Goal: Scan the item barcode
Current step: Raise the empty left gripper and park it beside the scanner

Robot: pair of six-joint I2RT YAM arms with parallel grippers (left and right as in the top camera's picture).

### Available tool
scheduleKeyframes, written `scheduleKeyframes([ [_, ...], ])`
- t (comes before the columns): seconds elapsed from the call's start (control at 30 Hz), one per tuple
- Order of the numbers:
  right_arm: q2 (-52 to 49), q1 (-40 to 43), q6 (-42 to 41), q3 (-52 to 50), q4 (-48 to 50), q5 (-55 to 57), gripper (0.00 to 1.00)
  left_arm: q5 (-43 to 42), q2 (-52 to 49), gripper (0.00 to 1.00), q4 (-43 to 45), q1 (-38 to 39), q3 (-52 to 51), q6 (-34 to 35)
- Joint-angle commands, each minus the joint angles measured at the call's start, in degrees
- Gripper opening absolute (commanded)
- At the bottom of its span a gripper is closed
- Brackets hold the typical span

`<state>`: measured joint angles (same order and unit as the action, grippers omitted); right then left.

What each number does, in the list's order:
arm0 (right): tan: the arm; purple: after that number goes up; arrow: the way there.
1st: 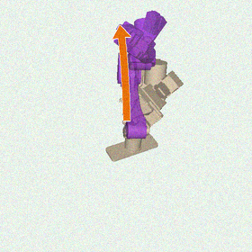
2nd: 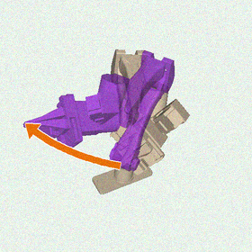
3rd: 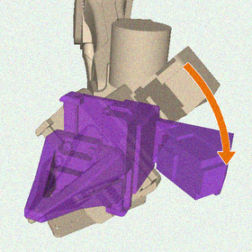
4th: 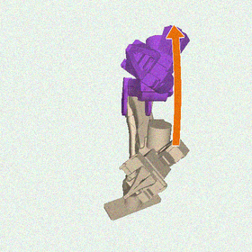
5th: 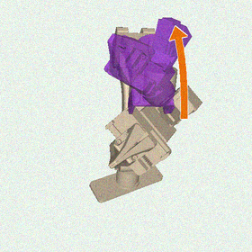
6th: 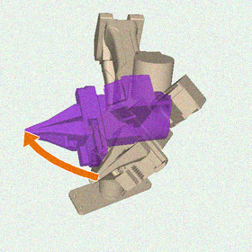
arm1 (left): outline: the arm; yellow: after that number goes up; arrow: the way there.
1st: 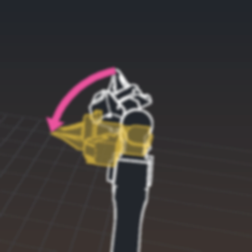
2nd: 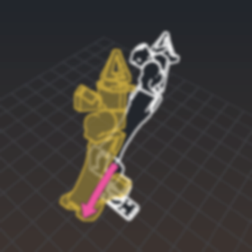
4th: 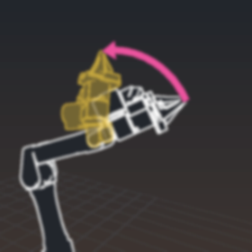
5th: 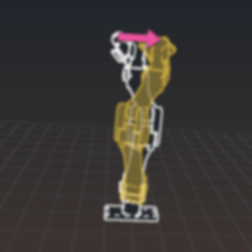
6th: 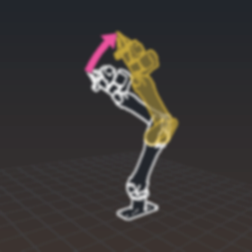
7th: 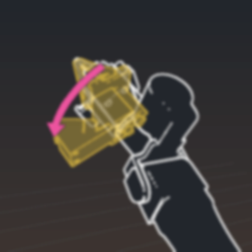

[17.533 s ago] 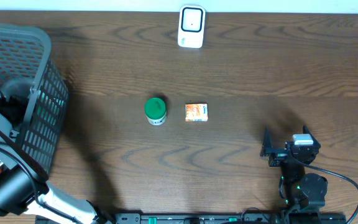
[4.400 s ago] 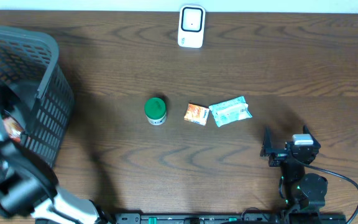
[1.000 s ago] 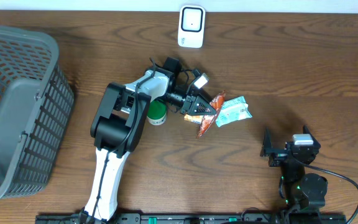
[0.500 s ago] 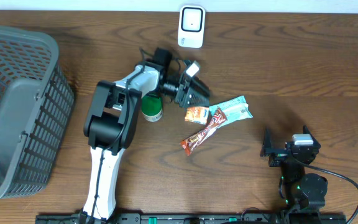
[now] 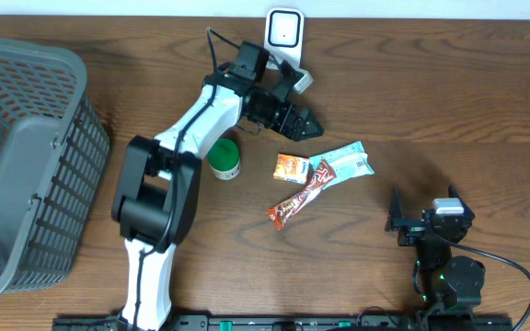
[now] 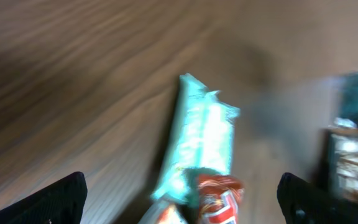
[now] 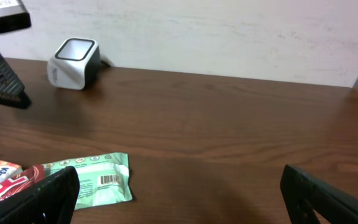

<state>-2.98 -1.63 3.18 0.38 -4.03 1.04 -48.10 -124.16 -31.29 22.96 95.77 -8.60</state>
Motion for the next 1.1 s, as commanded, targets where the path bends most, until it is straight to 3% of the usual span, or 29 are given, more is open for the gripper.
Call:
scheduleKeyframes([
  [0.0, 0.1, 0.8, 0.1, -0.1, -0.2, -0.1, 0.99, 23.2, 3.8, 0.98, -3.4, 2.5, 1.1, 4.2],
  [0.17, 0.1, 0.8, 0.1, -0.1, -0.2, -0.1, 0.99, 49.7, 6.3, 0.98, -10.2, 8.5, 1.1, 6.2],
  [0.27, 0.1, 0.8, 0.1, -0.1, -0.2, -0.1, 0.99, 58.6, 6.3, 0.98, -10.9, 11.2, 0.8, 9.2],
  [0.47, 0.1, 0.8, 0.1, -0.1, -0.2, -0.1, 0.99, 65.0, 6.3, 0.98, -10.8, 14.1, 0.0, 13.8],
  [0.73, 0.1, 0.8, 0.1, -0.1, -0.2, -0.1, 0.99, 74.5, 7.7, 0.98, -10.3, 12.8, 0.2, 9.5],
  [0.87, 0.1, 0.9, 12.9, -0.1, 3.6, 12.5, 0.99, 75.1, 11.4, 0.98, -10.0, 12.0, 0.2, 8.2],
  [1.07, 0.0, 0.8, 14.4, -0.1, 1.4, 16.3, 0.99, 75.8, 19.5, 0.98, -7.6, 8.2, 0.2, 7.8],
])
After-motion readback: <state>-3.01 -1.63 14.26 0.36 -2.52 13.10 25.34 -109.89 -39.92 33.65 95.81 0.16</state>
